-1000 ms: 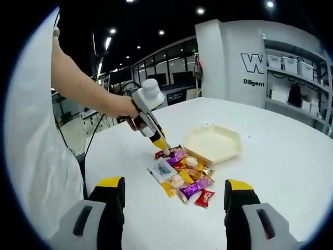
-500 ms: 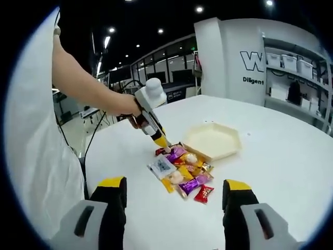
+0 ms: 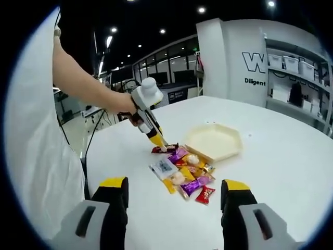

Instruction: Place the target food into the container with the food tongs after gripping and lifting it, then release it inside without dropping or visibly crushing the food.

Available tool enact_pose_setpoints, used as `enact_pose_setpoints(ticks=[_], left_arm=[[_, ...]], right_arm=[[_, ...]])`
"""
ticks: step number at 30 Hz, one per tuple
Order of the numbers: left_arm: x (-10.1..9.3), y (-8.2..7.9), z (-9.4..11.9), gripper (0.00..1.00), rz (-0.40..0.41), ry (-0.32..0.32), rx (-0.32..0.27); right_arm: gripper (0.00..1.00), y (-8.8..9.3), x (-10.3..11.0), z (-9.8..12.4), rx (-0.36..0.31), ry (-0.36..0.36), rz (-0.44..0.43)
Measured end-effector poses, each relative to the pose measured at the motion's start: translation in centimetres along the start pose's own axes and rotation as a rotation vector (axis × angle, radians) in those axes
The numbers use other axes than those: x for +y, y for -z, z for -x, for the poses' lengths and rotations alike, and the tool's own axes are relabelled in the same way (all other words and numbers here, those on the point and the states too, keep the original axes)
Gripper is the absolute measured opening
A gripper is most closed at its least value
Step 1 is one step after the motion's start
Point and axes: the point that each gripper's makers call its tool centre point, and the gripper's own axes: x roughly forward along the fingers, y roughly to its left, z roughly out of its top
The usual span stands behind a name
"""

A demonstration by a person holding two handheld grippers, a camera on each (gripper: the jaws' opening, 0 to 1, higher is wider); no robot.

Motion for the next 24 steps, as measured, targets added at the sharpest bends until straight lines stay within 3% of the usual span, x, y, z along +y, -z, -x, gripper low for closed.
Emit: enact_pose_setpoints(ticks=[7, 14, 24], left_arm=[[-0.7, -2.2, 2.0, 0.20, -0.033, 0.035, -0.039], [-0.9, -6.8, 3.8, 0.20, -0.075, 0.056, -0.106], [0.2, -13.2, 3.7, 0.20, -0.118, 0.035, -0.152]], right_arm=[[0.70, -0.1, 0.1, 0.2, -0.006, 0.001, 0.001], [0.69, 0.0, 0.1, 0.5, -0.007, 0.005, 0.001], [0.69, 0.3, -0.3, 1.1, -0.009, 0.017, -0.002]])
